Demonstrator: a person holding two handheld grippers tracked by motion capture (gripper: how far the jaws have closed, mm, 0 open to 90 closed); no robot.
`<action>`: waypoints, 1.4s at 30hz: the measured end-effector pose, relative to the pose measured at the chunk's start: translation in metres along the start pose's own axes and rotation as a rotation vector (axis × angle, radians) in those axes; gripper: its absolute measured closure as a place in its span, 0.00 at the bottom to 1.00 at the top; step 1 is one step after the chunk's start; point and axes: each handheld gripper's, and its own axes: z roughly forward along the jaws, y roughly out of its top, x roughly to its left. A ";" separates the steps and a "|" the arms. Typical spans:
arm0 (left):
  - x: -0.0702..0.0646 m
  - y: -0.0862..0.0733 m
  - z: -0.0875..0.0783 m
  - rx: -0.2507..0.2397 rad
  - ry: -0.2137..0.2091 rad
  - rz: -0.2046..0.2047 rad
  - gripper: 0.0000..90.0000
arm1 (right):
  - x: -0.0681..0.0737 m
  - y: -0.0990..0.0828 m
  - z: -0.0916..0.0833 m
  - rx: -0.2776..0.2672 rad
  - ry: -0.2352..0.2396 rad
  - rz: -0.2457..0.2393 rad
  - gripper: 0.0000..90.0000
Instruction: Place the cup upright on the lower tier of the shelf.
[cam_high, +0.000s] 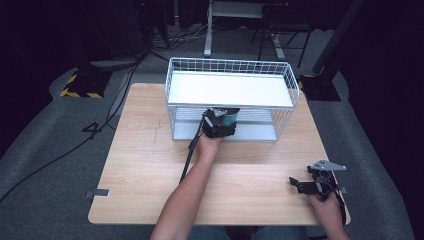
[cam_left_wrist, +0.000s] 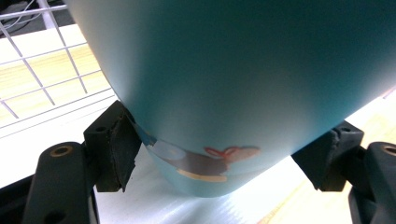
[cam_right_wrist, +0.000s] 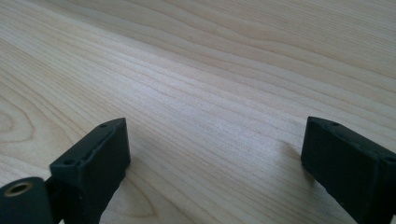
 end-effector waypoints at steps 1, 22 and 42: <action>0.000 0.000 0.000 0.000 0.000 0.000 0.27 | 0.000 0.000 0.000 0.000 0.000 0.000 0.09; 0.005 -0.010 0.020 0.033 0.037 -0.022 0.27 | 0.000 0.000 0.000 0.000 0.001 0.001 0.09; 0.006 -0.006 0.008 0.012 0.051 -0.024 0.14 | 0.000 0.000 0.000 0.000 0.000 0.000 0.09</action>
